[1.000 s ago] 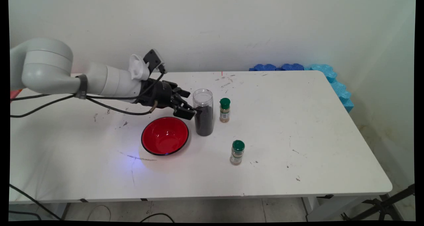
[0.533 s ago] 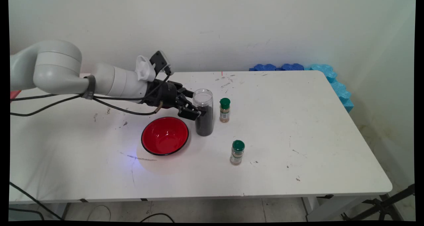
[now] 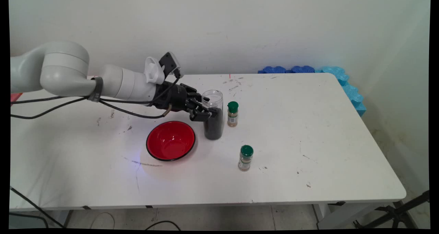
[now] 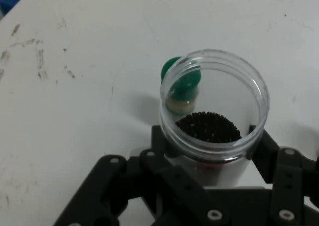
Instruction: Pour the black seasoning powder in the red bowl
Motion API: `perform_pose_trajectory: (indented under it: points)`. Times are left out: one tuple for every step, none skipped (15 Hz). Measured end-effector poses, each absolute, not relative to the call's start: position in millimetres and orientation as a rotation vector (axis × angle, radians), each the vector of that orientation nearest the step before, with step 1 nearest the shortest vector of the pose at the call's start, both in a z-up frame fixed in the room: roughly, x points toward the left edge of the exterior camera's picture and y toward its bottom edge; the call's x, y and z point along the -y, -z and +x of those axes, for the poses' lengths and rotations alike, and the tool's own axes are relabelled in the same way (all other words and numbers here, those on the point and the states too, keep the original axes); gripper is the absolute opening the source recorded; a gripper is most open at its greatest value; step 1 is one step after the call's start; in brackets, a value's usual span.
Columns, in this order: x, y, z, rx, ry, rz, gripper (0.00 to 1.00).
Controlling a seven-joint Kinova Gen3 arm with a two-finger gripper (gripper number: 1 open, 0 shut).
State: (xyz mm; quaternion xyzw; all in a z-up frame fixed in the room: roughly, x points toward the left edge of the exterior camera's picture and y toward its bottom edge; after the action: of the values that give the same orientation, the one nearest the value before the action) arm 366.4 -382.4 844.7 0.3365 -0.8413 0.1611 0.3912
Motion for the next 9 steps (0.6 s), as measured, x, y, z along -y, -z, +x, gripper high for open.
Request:
perform_pose_trajectory:
  points:
    - [383,-847,366,2.137,-0.410,0.851,0.00]
    - [382,-850,365,2.136,-0.413,0.847,0.00]
    - [382,-854,364,2.135,-0.414,0.846,0.00]
    - [381,-859,363,2.133,-0.415,0.847,0.00]
    - [379,-866,362,2.129,-0.416,0.851,0.00]
    - [378,-873,361,2.124,-0.417,0.856,0.00]
    - [377,-882,360,2.117,-0.418,0.866,0.00]
    - [375,-891,360,2.108,-0.420,0.877,0.00]
    - [374,-900,359,2.103,-0.420,0.886,0.00]
